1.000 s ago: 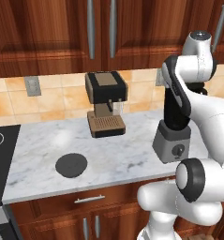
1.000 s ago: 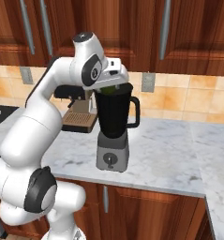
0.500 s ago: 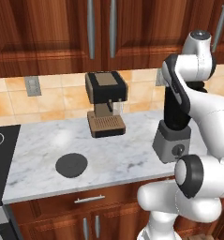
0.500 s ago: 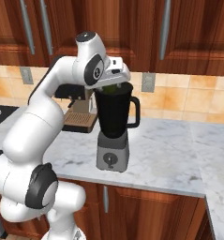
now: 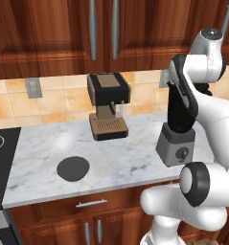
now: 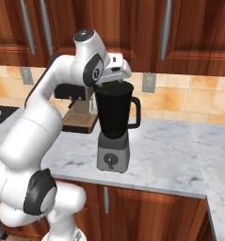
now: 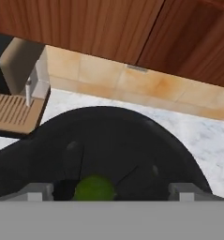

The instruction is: Grab the limes from the fridge, place them in the blender, close the lid, and turn on the blender to create a marinade.

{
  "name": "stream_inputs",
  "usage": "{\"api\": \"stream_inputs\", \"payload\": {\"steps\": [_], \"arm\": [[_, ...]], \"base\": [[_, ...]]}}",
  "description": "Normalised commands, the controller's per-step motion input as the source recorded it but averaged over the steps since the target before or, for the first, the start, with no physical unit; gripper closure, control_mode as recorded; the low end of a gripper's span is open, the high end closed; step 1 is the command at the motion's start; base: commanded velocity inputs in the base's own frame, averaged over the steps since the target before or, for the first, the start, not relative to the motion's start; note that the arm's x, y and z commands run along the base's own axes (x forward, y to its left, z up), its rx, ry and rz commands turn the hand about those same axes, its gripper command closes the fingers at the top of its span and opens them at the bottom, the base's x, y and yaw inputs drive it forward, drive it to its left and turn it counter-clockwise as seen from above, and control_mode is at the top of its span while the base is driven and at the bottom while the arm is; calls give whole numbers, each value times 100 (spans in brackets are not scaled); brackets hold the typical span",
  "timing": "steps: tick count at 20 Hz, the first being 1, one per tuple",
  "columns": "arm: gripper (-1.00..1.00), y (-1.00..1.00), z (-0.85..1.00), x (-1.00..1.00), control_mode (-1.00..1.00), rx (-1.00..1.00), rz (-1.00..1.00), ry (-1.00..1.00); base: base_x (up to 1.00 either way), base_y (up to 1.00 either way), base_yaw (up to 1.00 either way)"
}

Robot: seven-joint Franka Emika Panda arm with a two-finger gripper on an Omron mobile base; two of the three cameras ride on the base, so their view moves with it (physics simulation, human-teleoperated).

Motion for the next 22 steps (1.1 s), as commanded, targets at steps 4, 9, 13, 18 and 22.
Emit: {"api": "stream_inputs", "payload": {"steps": [4, 9, 13, 18, 22], "arm": [[-100, 10, 16, -82, -100, 8, 0, -9], [-100, 51, 17, -100, -100, 6, 0, -8], [-100, 91, 14, -100, -100, 0, 0, 0], [-100, 100, 0, -100, -100, 0, 2, 0], [-100, 100, -1, -99, -100, 2, 0, 7]], "base": [[0, 0, 0], [0, 0, 0], [0, 0, 0], [0, 0, 0], [0, 0, 0]]}}
